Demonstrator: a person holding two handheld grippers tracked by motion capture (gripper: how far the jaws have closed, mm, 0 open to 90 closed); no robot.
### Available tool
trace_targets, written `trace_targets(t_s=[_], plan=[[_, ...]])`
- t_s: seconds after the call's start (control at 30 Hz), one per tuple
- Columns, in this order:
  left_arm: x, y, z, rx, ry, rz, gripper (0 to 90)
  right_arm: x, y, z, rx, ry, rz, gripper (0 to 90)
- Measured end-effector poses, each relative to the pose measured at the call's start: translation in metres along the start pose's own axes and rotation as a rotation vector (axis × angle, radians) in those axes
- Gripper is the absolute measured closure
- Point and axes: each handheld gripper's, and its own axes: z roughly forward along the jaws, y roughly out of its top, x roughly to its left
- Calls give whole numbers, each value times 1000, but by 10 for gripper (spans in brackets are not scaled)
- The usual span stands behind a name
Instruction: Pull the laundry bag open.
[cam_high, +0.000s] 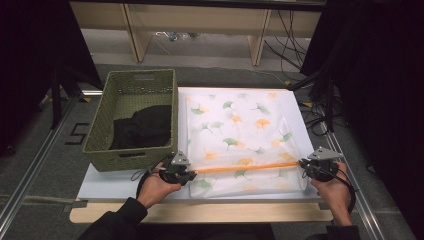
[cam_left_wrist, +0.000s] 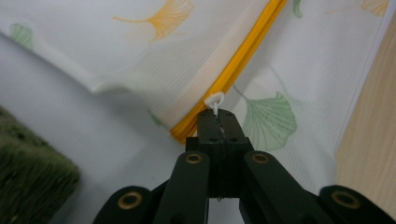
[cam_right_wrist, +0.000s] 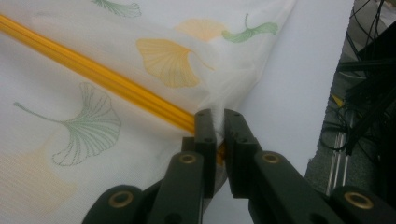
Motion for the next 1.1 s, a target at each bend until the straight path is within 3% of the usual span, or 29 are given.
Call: trace_targets(t_s=[0.13, 0.17, 0.2, 0.23, 0.37, 0.47, 0.5, 0.53, 0.57, 0.63, 0.67, 0.77, 0.8, 0.83, 0.9, 0.97, 1.0, 1.03, 1.1], plan=[[3, -6, -6, 6, 9, -12, 900, 1, -1, 3, 1, 13, 10, 857], [6, -7, -8, 13, 12, 4, 900, 1, -1, 3, 4, 16, 17, 857], [5, -8, -7, 3, 12, -30, 900, 1, -1, 3, 4, 16, 17, 857], [6, -7, -7, 5, 8, -14, 900, 2, -1, 3, 19, 24, 26, 855], [7, -7, -6, 13, -3, -8, 900, 0, -2, 5, 10, 27, -13, 825], [7, -7, -6, 10, -11, -16, 897, 2, -2, 5, 29, 5, 44, 722], [7, -6, -6, 7, -11, -19, 865, 0, -3, 7, 3, 11, 36, 604], [7, -6, -6, 5, -6, -15, 798, 3, -1, 6, -14, 1, 88, 554], [6, -6, -6, 9, 10, -26, 798, 3, -1, 6, -14, 1, 88, 554], [1, -5, -5, 22, 5, -30, 688, 2, 2, 4, -41, -46, 37, 492], [-4, -3, -5, 22, 5, -21, 580, 8, 7, 0, -76, -67, 41, 481], [-11, -1, -5, 21, 29, -10, 467, 14, 12, -1, -78, -62, 38, 468], [-15, 0, -6, 20, 34, 4, 467, 16, 14, -1, -87, -52, 17, 465], [-18, 1, -7, 18, 30, 11, 434, 23, 20, 1, -134, 6, 0, 466], [-21, 2, -10, 6, 28, 17, 420, 29, 22, 0, -135, 20, 10, 466], [-24, 2, -12, 5, 39, 28, 392, 36, 28, 4, -164, 74, -70, 475], [-25, 2, -12, 7, 43, 24, 391, 43, 32, 6, -166, 104, -84, 474], [-27, 2, -14, 10, 44, 29, 378, 53, 39, 12, -160, 153, -129, 471], [-31, 2, -17, 6, 54, 39, 377, 57, 42, 14, -156, 167, -152, 469]])
